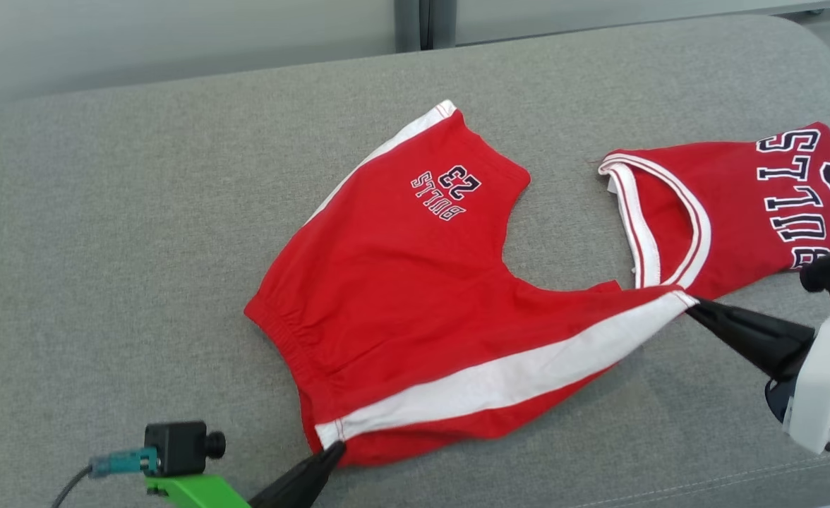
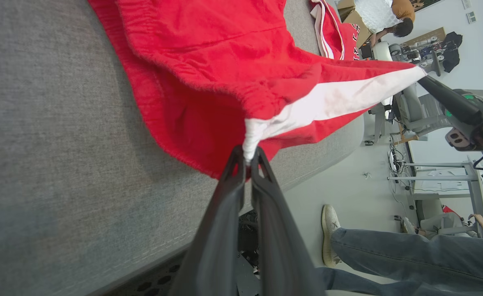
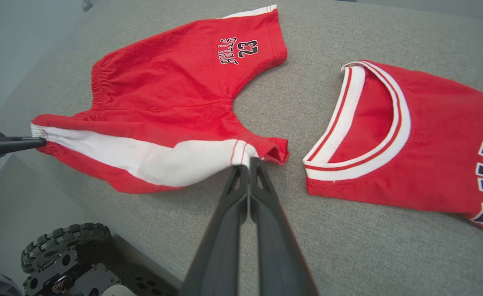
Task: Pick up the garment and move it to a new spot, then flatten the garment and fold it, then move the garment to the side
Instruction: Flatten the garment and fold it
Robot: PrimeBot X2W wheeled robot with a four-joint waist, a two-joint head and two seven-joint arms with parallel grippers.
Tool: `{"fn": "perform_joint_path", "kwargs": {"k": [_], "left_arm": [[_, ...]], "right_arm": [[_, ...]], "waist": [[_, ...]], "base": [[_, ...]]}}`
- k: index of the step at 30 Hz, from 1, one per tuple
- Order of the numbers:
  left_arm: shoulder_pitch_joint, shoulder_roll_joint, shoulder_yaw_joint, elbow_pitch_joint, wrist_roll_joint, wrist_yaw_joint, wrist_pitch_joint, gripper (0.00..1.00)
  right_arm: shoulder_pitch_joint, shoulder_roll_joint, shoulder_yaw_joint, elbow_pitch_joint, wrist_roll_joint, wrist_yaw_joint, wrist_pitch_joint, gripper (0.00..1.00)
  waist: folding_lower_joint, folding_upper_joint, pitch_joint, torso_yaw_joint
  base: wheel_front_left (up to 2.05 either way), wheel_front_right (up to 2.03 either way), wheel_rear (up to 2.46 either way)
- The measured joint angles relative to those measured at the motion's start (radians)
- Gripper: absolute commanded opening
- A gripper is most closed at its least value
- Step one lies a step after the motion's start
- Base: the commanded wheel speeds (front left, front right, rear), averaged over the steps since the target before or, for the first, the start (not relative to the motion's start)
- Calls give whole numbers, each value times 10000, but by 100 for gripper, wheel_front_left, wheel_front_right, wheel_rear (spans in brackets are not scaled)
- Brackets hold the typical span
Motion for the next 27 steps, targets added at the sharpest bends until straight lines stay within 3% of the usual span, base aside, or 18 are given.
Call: {"fn": "perform_joint_path", "kwargs": {"k": [4, 8, 12, 19, 27], "left_arm": [[-873, 12, 88, -236, -178, 278, 562, 0], [-2284, 447, 458, -355, 69, 522, 1204, 0], [-3571, 481, 623, -575, 274, 568, 1758, 0], [-5258, -265, 546, -428, 282, 650, 2378, 0], [-6474, -846, 604, 454, 445, 723, 2591, 0]], "right_arm": [[-752, 92, -86, 107, 153, 203, 460, 0], [-1767, 499, -359, 462, 387, 215, 851, 0], [-2916, 529, -817, 805, 353, 194, 1208, 0], [-4450, 405, -1507, 1670, 169, -159, 1605, 0], [-5586, 662, -1300, 2027, -322, -140, 2136, 0]], "waist": [[0, 0, 307, 130], [0, 0, 760, 422], [0, 0, 1195, 809], [0, 0, 1998, 1606], [0, 0, 3078, 2439]], "base": [[0, 0, 0], [0, 0, 0], [0, 0, 0], [0, 0, 0], [0, 0, 0]]}}
